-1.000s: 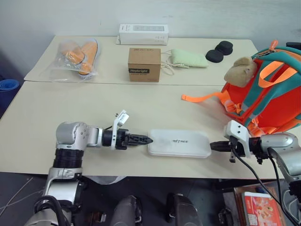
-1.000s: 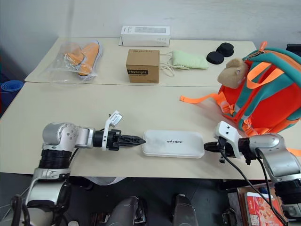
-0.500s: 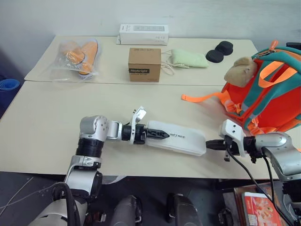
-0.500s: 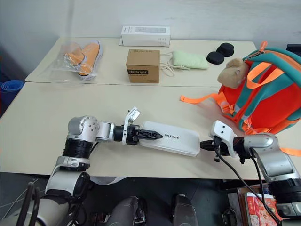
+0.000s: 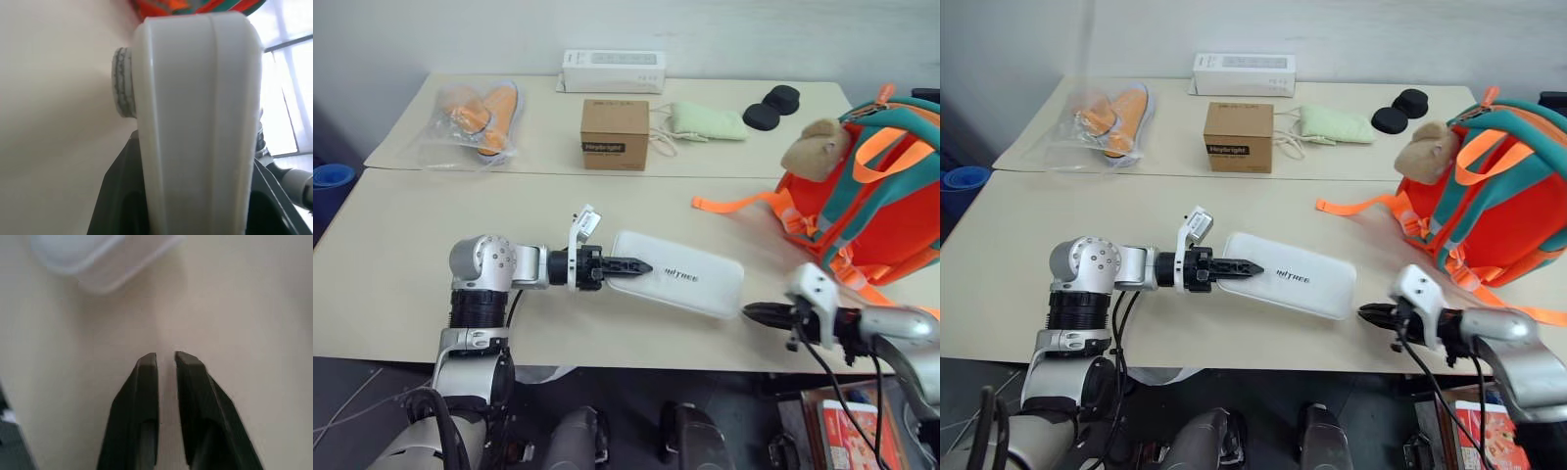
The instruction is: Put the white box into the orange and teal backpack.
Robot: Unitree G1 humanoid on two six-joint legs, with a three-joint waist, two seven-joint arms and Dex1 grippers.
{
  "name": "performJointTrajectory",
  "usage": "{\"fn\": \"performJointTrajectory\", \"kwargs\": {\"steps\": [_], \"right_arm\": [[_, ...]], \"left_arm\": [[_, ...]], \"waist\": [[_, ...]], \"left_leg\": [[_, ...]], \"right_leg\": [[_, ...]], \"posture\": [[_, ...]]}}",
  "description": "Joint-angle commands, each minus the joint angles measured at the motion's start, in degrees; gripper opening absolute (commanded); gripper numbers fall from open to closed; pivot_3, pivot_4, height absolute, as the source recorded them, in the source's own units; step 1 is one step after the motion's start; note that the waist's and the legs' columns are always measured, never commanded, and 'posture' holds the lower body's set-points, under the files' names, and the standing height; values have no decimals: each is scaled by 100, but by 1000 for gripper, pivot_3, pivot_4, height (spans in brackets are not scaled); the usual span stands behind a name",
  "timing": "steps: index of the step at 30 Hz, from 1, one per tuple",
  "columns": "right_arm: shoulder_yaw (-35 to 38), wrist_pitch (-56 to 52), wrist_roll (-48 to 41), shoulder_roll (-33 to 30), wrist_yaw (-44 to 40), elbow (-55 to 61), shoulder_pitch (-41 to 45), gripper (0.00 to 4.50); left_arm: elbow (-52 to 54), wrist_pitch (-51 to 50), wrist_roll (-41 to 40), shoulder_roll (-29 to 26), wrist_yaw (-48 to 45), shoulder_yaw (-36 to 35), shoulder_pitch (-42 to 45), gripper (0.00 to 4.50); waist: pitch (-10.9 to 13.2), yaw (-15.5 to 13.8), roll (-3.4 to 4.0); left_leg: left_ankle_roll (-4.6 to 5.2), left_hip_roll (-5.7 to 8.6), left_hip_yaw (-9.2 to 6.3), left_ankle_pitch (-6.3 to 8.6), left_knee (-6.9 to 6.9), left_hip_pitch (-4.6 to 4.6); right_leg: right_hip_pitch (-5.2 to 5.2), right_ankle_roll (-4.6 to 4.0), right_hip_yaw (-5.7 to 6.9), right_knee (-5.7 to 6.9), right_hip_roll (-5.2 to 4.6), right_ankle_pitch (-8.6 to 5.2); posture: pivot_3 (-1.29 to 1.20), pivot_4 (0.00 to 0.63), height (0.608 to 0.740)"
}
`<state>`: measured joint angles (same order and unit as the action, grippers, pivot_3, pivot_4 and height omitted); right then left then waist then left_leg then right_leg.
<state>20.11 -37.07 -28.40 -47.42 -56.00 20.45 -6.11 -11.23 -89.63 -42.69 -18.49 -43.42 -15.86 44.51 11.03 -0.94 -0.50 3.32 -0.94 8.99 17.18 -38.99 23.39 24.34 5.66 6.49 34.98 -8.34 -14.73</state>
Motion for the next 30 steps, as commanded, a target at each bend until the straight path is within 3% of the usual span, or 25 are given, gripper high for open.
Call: {"fn": "performJointTrajectory", "kwargs": {"steps": [1, 6, 10, 20, 24, 27, 30], "right_arm": [[1796, -897, -901, 105, 278, 911, -765, 1789], [3281, -1786, -1887, 194, 935, 723, -767, 3307], [2970, -1767, -1851, 312, 1835, 266, 133, 4459], [1051, -1026, -1029, 936, 2866, -1463, 2581, 4459], [661, -442, -666, 1282, 3071, -2359, 3425, 4459], [588, -80, -556, 1546, 3149, -2769, 3829, 3885], [465, 20, -581, 1579, 2934, -2755, 3893, 2817]], "left_arm": [[558, 67, -314, -163, 301, -903, 40, 1294], [1139, -205, -751, -255, 491, -1733, 30, 1294], [1389, -287, -999, -162, 961, -2067, 161, 1294], [1577, -248, -1310, -114, 1672, -2232, 434, 1294], [1669, -250, -1413, -66, 1864, -2355, 432, 1294], [1810, -172, -1424, -52, 1986, -2339, 341, 1294], [1852, -83, -1514, 32, 2169, -2516, 381, 1294]], "waist": [[0, -31, 0], [0, -40, -3], [2, -30, -5], [2, 46, -5], [2, 118, -5], [2, 130, -5], [2, 139, -5]], "left_leg": [[-10, 1, 0, 6, 0, 0], [-13, 4, 1, 21, 2, -5], [-19, 3, 1, 24, 3, -8], [5, -2, 31, 4, 11, -7], [3, -9, 36, 1, 11, -8], [0, -15, 48, -2, 11, -8], [-2, -19, 52, -3, 13, -9]], "right_leg": [[0, 0, -2, 1, 0, 0], [-6, 2, -5, -1, -2, 1], [-4, 1, -10, 0, -1, 1], [13, 1, -23, 9, 61, 1], [14, 2, -22, 19, 72, 1], [19, 2, -23, 30, 80, 1], [21, 2, -24, 29, 85, 1]], "posture": [[0, 150, 740], [0, 150, 740], [0, 150, 740], [0, 150, 740], [0, 150, 740], [0, 150, 740], [0, 150, 740]]}}
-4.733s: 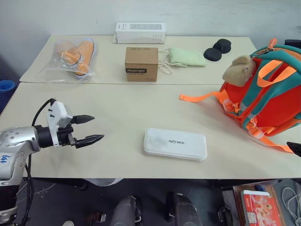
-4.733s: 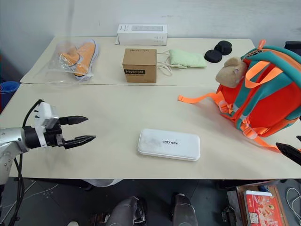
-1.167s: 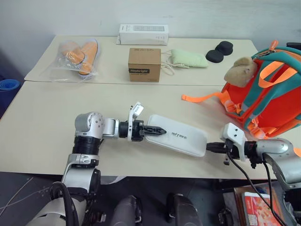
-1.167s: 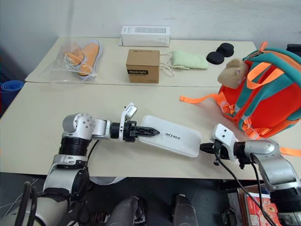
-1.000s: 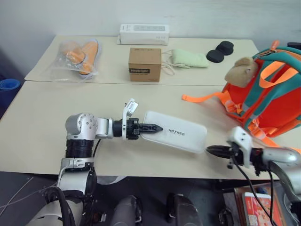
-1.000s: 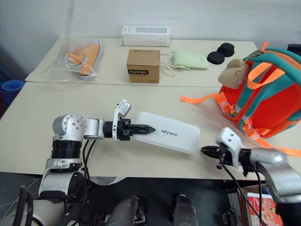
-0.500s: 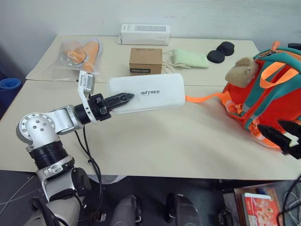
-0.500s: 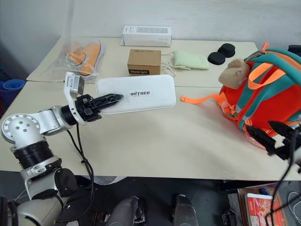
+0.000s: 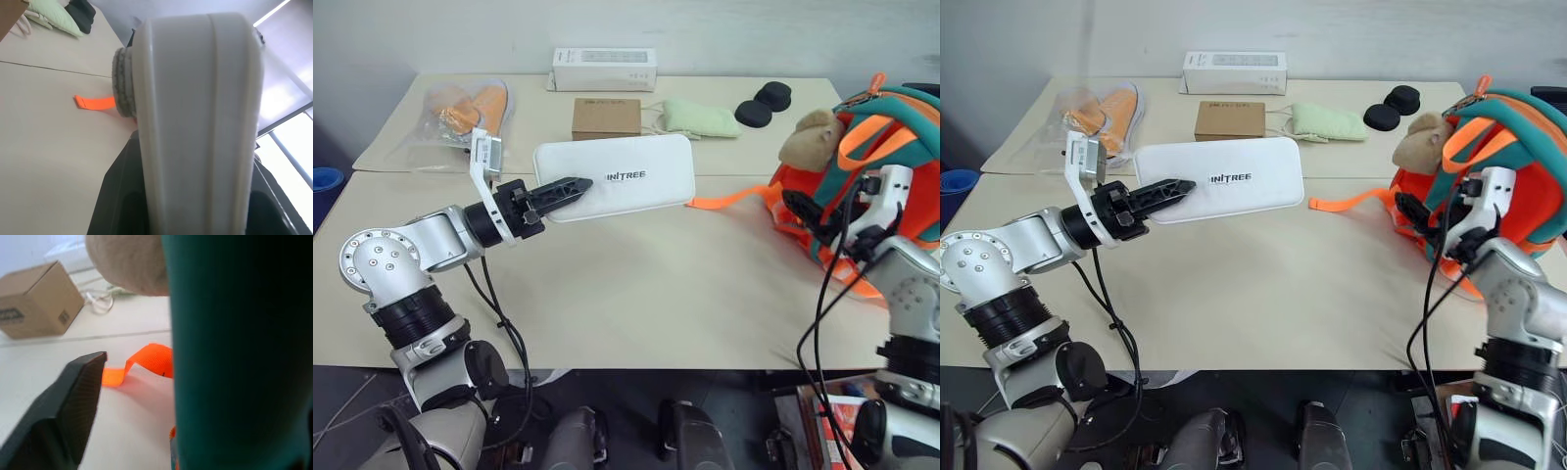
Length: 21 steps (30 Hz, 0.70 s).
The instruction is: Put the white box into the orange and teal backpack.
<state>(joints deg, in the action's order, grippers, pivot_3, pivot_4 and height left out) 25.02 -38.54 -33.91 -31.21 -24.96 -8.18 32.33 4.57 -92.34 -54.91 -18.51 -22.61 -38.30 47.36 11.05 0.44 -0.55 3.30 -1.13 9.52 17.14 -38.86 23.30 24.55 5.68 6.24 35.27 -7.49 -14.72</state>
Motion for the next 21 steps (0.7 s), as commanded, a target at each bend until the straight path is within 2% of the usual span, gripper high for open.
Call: {"fn": "performJointTrajectory", "kwargs": {"steps": [1, 8, 9, 12, 17, 21], "right_arm": [[-84, 212, -46, -65, -305, 172, 28, 2547], [-423, -332, -703, -378, -1533, 765, 49, 194], [-542, -508, -856, -506, -1817, 954, 34, 42], [-881, -1129, -1435, -1125, -2773, 1771, -112, 9], [-829, -2019, -2682, -2273, -4337, 2881, -646, 9], [-614, -2290, -3157, -2791, -4750, 2958, -807, 9]], "left_arm": [[289, 249, -348, 42, 124, -337, 123, 1294], [81, 820, -311, -354, 170, -228, 128, 1294], [27, 913, -304, -474, 73, -153, 133, 1294], [-175, 1393, -159, -1045, -535, 284, 137, 1294], [-890, 2448, 206, -2054, -2085, 1159, 349, 1294], [-1125, 3025, 457, -2310, -2775, 1733, 508, 1294]], "waist": [[0, 2, 0], [0, 32, 0], [0, 36, 0], [1, 40, 1], [1, 46, 1], [1, 31, 1]], "left_leg": [[0, 0, 1, 0, 0, 0], [-2, -1, 6, 1, 3, -1], [-3, -2, 7, 1, 5, -1], [-3, -2, 13, 2, 10, 1], [-9, -6, 21, 3, 43, -2], [-9, -3, 24, 4, 52, -4]], "right_leg": [[0, 0, 0, 1, 0, 0], [5, 0, -6, 3, 1, 0], [6, 0, -5, 1, 1, 0], [15, 0, -5, 2, 2, 0], [20, -5, 2, -23, 8, -3], [18, -5, 3, -36, 4, -2]], "posture": [[0, 150, 740], [0, 150, 740], [0, 150, 740], [0, 150, 740], [0, 150, 740], [0, 150, 740]]}}
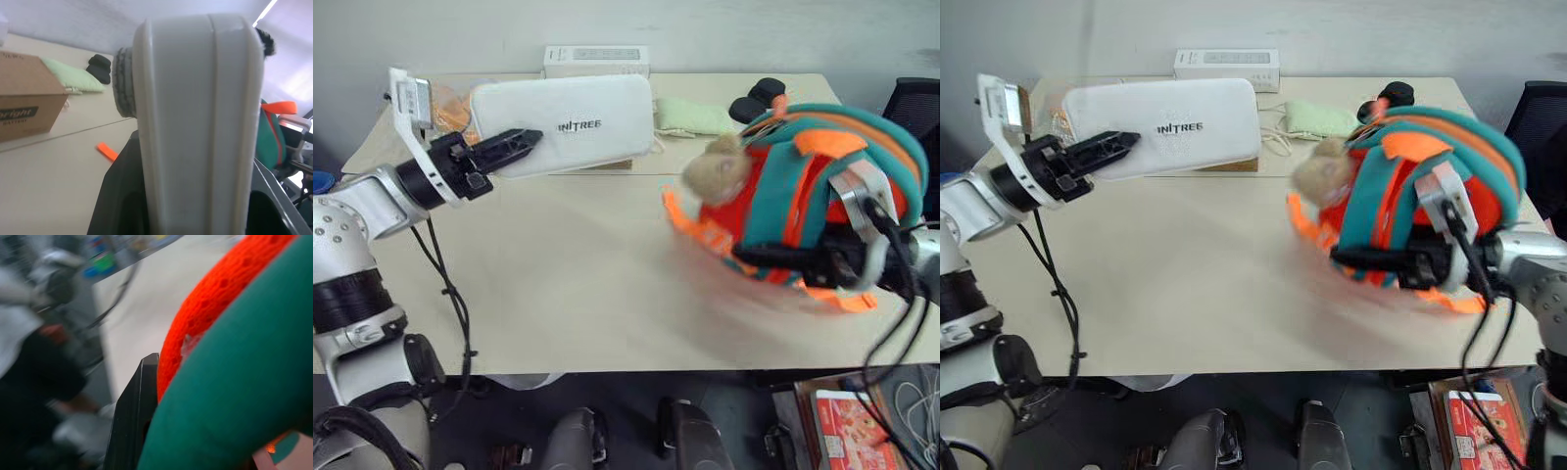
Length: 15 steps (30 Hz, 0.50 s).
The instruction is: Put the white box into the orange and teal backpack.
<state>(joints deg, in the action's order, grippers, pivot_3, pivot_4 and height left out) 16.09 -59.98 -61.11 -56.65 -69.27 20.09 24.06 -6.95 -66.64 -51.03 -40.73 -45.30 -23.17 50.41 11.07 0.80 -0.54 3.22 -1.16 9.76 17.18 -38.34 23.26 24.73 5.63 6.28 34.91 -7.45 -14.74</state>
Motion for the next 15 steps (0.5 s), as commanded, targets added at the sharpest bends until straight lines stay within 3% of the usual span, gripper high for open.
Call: {"fn": "performJointTrajectory", "kwargs": {"steps": [1, 8, 15], "right_arm": [[324, -205, -528, -343, -384, 105, 4, 9], [185, 9, -231, -492, -318, -26, -277, 9], [173, 50, -169, -508, -359, -153, -434, 9]], "left_arm": [[14, 574, 114, -93, -623, 331, 227, 1294], [394, 773, -196, 317, -1063, 621, 275, 1294], [-37, 2534, 1427, 238, -1987, 2121, 391, 1294]], "waist": [[1, -18, -2], [3, -85, -5], [3, -91, -5]], "left_leg": [[1, 2, 1, 0, -1, -1], [-17, 2, -3, 11, -7, 0], [8, 6, -2, -3, -18, -2]], "right_leg": [[-2, 2, -1, -1, -5, 1], [0, 3, -9, -15, -34, 3], [-4, 3, -1, -14, -21, 3]], "posture": [[0, 150, 740], [0, 150, 740], [0, 150, 740]]}}
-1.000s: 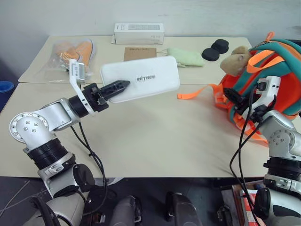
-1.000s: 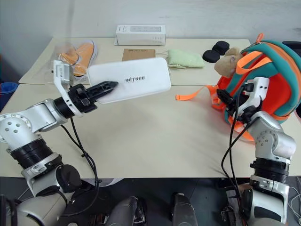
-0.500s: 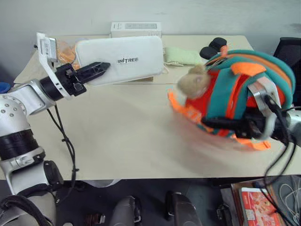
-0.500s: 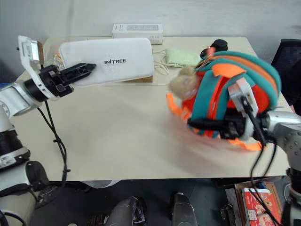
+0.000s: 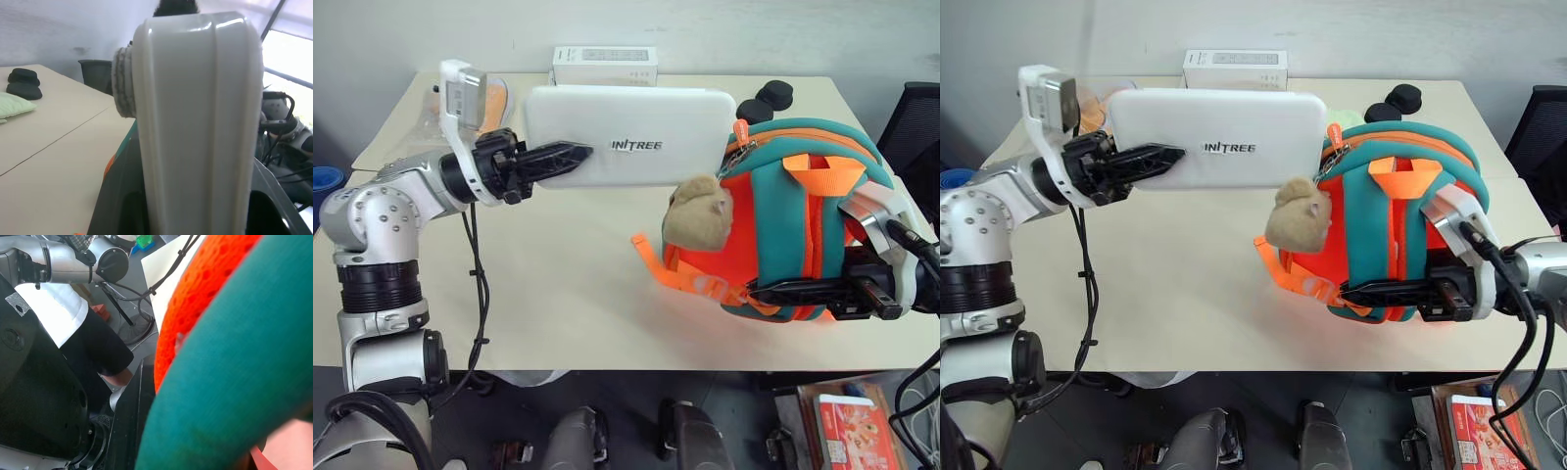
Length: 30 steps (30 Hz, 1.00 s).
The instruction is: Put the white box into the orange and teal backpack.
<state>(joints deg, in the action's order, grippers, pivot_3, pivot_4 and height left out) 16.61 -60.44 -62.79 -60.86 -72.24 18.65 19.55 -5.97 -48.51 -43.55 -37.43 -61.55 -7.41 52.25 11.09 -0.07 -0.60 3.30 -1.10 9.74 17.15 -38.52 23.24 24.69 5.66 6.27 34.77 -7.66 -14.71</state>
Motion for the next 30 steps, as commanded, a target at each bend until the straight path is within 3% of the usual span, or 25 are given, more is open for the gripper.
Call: {"fn": "performJointTrajectory", "kwargs": {"steps": [1, 15, 24, 30], "right_arm": [[122, 86, -14, -102, -92, -6, -11, 9], [531, 17, -258, -297, -270, 278, -575, 9], [753, -11, -381, -319, -146, 370, -707, 9], [874, -20, -383, -359, -131, 382, -773, 9]], "left_arm": [[-259, 938, 833, -56, -453, 655, 290, 1294], [-2162, 2099, 1733, 59, -1669, 1005, 1654, 1294], [-2418, 3424, 2667, 113, -2027, 1463, 1505, 1294], [-2816, 3398, 2565, 53, -2042, 1092, 1899, 1294]], "waist": [[0, -18, 0], [0, -127, -1], [1, -136, -1], [1, -129, -2]], "left_leg": [[-1, 0, 0, 1, -5, 0], [37, -3, -7, 32, -54, 19], [41, -2, -9, 34, -55, 19], [55, 8, -13, 41, -56, 25]], "right_leg": [[-2, 0, 1, 0, 0, 0], [-7, 5, 14, -4, -39, 4], [-8, 6, 18, -3, -43, 4], [-6, 9, 23, -4, -59, 6]], "posture": [[0, 150, 740], [0, 150, 740], [0, 150, 740], [0, 150, 740]]}}
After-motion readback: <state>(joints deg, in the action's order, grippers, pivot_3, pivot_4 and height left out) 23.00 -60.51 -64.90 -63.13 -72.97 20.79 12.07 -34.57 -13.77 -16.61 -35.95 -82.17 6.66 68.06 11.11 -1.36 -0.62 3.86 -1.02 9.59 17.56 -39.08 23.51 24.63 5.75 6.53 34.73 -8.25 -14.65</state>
